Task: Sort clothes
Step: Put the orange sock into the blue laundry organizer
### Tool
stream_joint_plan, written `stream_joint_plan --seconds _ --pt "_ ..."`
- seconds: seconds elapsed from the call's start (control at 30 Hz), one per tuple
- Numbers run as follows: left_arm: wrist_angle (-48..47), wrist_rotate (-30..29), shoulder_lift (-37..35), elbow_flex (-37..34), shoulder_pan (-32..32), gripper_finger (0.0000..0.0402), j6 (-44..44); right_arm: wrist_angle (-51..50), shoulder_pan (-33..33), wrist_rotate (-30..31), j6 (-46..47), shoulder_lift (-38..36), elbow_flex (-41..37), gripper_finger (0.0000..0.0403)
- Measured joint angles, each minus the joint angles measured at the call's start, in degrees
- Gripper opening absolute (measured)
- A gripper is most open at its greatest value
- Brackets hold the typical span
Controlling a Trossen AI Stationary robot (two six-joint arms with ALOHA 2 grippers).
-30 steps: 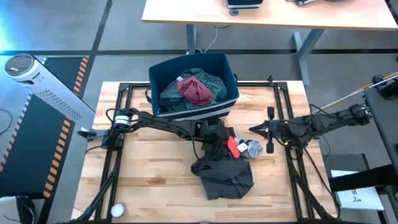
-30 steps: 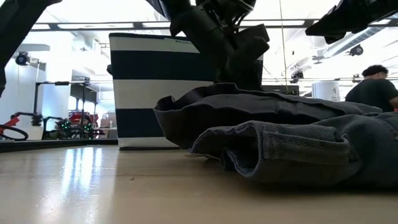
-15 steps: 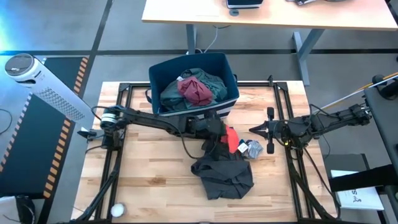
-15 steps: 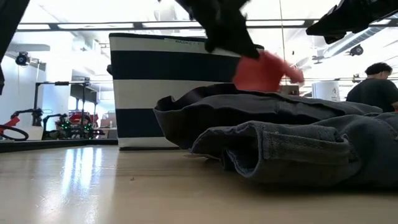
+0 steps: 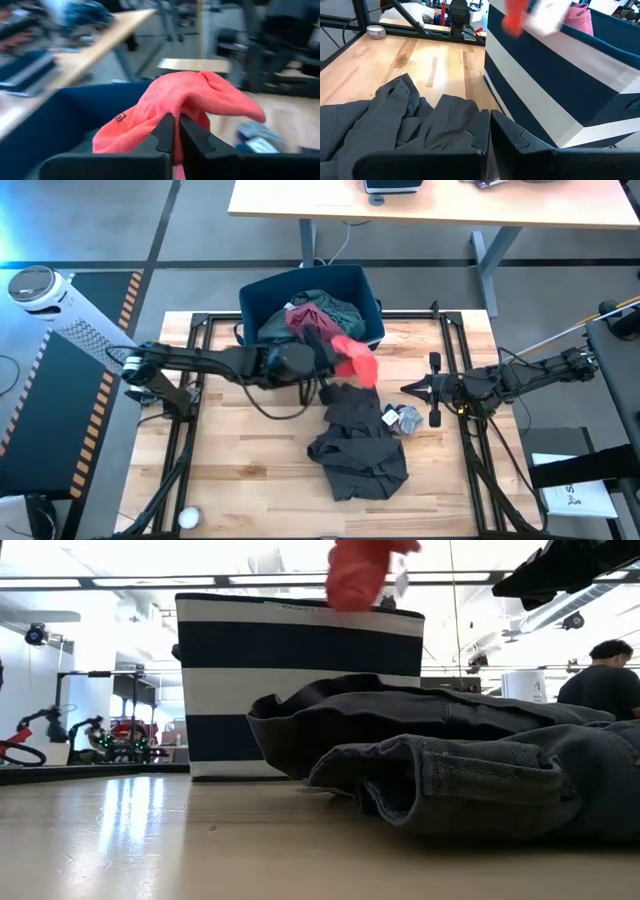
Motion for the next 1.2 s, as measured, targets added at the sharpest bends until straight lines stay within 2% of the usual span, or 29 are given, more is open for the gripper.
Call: stream_joint_plan --seconds 0.17,0.4,0.73,0.8,1.0,1.2 --pt "-2.3 -8.7 -4.6 0.0 0.5 0.0 1.2 0.0 0.0 0.0 0.0 0.0 0.0 0.0" --pt "-6.3 -13.6 -7.8 0.0 3.1 0.0 1.5 0.0 0.0 0.0 0.0 0.0 0.0 0.0" --pt "-19.1 -13.6 -8.2 -1.5 10.6 0.0 -5.8 0.0 0.0 0.0 0.0 0.0 0.0 0.0" --pt "-21.0 -12.2 -8.2 -2.5 11.6 0.0 -7.4 0.0 0.0 0.0 -0.1 0.0 0.0 0.0" --pt "-21.3 -8.8 -8.2 -8.4 13.4 0.0 -10.5 0.0 0.0 0.0 -0.2 0.0 0.0 0.0" --pt "-21.1 -8.4 -8.2 -15.7 15.3 0.0 -14.2 0.0 0.0 -0.2 -0.2 0.0 0.0 0.0"
